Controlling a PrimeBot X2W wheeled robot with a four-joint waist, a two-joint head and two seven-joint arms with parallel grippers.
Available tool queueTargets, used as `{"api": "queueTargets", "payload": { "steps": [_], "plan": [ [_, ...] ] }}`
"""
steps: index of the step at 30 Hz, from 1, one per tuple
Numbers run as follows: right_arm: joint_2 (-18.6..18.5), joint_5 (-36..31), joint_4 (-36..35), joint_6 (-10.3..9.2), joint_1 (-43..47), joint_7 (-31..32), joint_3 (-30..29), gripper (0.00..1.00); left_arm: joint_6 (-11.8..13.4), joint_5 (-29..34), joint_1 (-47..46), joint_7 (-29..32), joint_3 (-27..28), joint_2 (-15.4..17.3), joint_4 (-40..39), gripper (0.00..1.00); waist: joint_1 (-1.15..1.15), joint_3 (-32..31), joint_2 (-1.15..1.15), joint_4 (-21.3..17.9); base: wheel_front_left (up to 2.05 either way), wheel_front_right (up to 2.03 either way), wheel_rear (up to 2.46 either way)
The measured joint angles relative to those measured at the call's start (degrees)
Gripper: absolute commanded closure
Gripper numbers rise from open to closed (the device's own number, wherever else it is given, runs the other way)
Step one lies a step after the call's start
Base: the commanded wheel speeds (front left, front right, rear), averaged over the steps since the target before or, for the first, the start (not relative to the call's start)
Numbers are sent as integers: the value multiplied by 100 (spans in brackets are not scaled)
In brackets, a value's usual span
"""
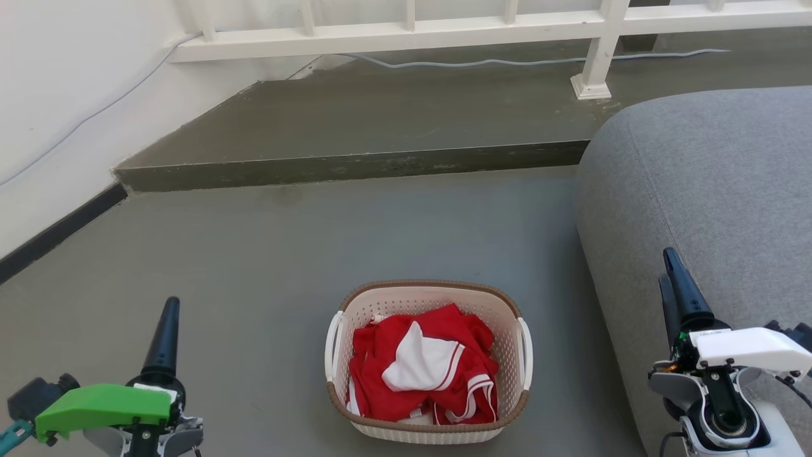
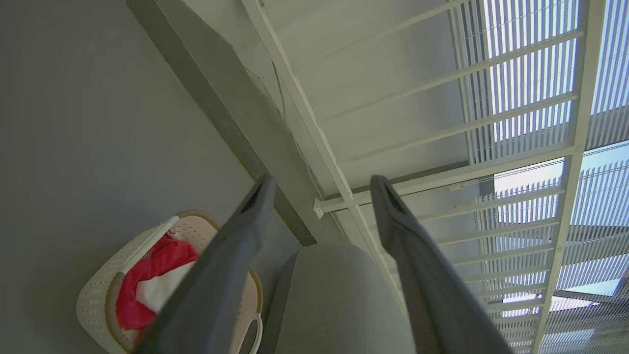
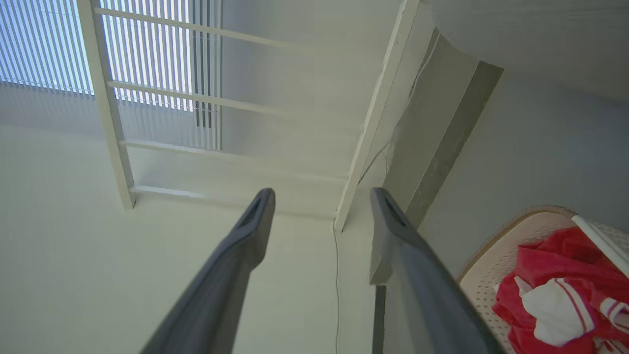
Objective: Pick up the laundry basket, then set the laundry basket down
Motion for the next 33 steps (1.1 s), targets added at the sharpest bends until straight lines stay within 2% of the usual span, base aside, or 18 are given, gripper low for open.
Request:
{"api": "queueTargets", "payload": {
  "steps": [8, 21, 33],
  "plan": [
    [-102, -572, -36, 1, -40, -158, 80, 0, 0, 780, -23, -179, -279, 172, -31, 0, 0, 6, 0, 0, 0, 0, 0],
    [-316, -2221, -85, -4, -165, -411, 382, 0, -1, 2319, -133, -427, -316, 276, -183, 0, 0, 17, 0, -6, 0, 0, 0],
    [-435, -3654, -83, -311, -252, -631, 740, 0, 71, 3674, -202, -676, -532, 302, -233, 0, 0, 22, 0, -20, 0, 0, 0]
  ]
}}
